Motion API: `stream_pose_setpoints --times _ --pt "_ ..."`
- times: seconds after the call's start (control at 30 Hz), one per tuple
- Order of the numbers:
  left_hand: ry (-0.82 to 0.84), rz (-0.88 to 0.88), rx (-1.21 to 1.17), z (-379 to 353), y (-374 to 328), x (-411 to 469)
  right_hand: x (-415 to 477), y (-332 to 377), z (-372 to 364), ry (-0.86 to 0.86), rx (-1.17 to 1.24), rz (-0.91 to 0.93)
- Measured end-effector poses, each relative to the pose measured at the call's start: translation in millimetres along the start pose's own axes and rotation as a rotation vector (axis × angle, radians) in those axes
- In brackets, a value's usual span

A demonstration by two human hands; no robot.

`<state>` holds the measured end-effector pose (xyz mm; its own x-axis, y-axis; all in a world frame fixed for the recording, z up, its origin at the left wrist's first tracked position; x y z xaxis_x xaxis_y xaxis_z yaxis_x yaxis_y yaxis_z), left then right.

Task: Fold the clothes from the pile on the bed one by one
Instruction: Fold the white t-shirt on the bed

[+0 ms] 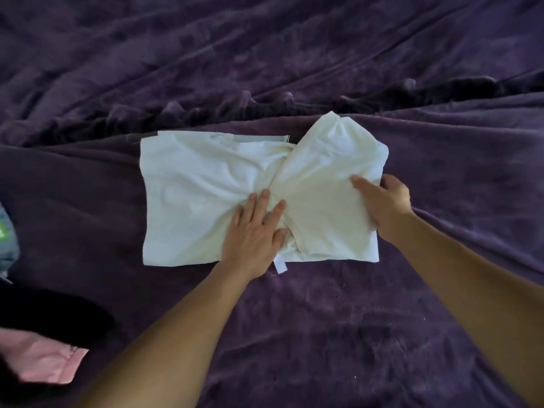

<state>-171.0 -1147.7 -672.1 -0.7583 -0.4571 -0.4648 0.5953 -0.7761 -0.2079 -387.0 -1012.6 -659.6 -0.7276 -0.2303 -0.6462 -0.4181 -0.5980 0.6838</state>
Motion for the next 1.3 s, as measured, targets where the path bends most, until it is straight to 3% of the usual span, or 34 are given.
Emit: stream_pose_setpoints --times 0.17,0.37,0.53,0.63,0.83,0.97,1.03,1.13,1.3 --pt "-0.215 0.159 -0.240 42 60 -49 -63 80 -14 0.047 -0.048 0.239" --pt "-0.412 0.386 -0.459 74 171 -135 -142 147 -129 0.210 -0.207 0.414" --pt "-0.513 0.547 -0.499 78 245 -180 -174 121 -270 0.424 -0.394 0.365" --pt "-0.526 0.585 -0.583 69 268 -184 -179 83 -304 0.513 -0.570 0.349" --pt "-0.563 0.445 -0.599 89 244 -136 -149 70 -217 0.093 -0.855 0.606" --pt "-0.602 0.188 -0.207 121 200 -75 -138 89 -216 0.018 -1.128 0.856" --pt "-0.527 0.100 -0.061 119 190 -39 -122 95 -239 0.065 -1.225 0.957" --pt "-0.331 0.191 -0.040 88 213 6 -67 79 -248 0.139 -1.314 0.796" --pt "-0.271 0.234 -0.004 75 217 21 -40 65 -245 0.166 -1.296 0.733"
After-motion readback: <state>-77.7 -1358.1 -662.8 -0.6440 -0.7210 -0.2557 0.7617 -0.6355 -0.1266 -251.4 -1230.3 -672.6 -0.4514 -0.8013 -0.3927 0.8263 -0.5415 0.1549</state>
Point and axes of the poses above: each hand's wrist, its own x-axis towards the middle knuckle, its own z-axis out of the back of the hand, y = z × x, the point moved 10 cm from there along x, towards the middle knuckle, and after that the axes turned 3 degrees about y, right-handed, at the moved point
